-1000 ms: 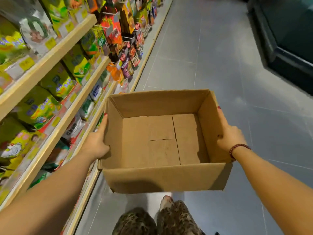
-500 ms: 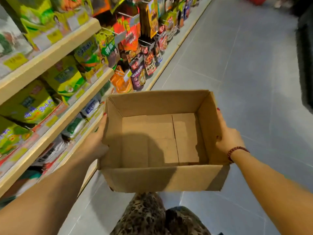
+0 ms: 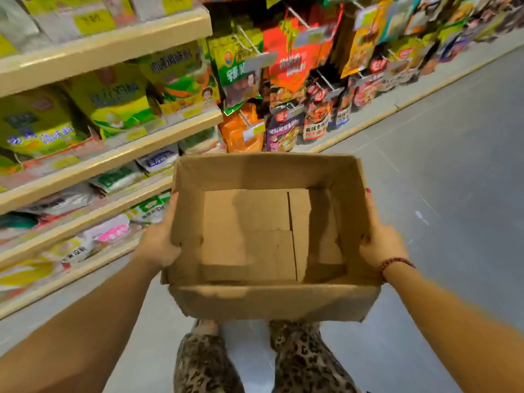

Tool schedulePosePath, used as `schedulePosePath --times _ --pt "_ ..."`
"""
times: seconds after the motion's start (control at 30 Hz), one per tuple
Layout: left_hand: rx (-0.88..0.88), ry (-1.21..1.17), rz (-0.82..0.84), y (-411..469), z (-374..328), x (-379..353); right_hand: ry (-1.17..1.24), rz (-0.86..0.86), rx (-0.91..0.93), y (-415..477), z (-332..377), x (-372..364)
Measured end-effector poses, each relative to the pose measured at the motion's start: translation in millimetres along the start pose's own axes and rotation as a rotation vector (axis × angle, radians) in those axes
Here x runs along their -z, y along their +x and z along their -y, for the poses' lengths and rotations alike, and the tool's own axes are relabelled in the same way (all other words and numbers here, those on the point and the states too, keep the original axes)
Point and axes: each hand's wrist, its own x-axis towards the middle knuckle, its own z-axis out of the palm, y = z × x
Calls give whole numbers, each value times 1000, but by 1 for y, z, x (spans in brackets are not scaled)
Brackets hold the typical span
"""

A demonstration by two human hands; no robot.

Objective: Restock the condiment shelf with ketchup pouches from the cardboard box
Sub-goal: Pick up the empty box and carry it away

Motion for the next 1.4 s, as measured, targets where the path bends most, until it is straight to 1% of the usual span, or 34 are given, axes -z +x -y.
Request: schedulePosePath --times 0.13,0.27,0.4,0.47,0.6,0.7,0.83,1.07,1.23,1.33,1.4 --pt "160 -96 -64 -5 13 -50 -87 71 127 64 -4 -20" --pt "320 -223 -114 12 50 -99 -120 142 220 119 0 -85" --pt "421 -102 -133 49 110 -145 -127 186 259 161 2 -176" --pt "486 -77 -147 67 138 -171 -124 191 272 178 -1 -222" --pt "547 -42 -198 95 181 -235 -137 196 304 212 -15 -305" --pt "589 -37 -221 110 211 -281 -136 205 327 231 -28 -356" --pt "618 -28 -252 128 241 -323 -155 209 331 249 -39 -408" --pt "626 6 -260 145 265 -366 -168 215 322 266 -47 -464" --pt "665 19 -364 146 265 -386 -150 152 356 268 -61 -478" --pt "675 34 -352 148 264 -380 -161 160 346 270 -55 -475" --pt "674 64 -274 147 260 -375 -196 186 334 269 -52 -472"
